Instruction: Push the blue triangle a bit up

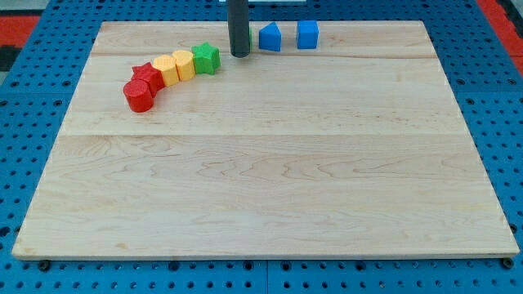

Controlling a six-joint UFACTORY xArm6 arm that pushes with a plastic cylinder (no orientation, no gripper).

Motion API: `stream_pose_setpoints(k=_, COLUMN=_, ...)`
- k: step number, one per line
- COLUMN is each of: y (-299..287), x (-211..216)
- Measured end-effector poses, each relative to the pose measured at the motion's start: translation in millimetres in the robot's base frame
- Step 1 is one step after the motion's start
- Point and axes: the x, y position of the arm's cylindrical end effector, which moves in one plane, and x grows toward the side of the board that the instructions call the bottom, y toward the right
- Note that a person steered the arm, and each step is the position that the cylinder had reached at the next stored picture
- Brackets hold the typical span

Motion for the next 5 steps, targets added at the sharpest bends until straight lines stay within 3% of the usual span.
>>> stream_pose_setpoints(k=2, y=0.0, x=-5.9)
stream_pose_setpoints(k=3, y=17.7, x=22.9)
stream_pose_setpoints(k=5, y=65.6, x=16.5)
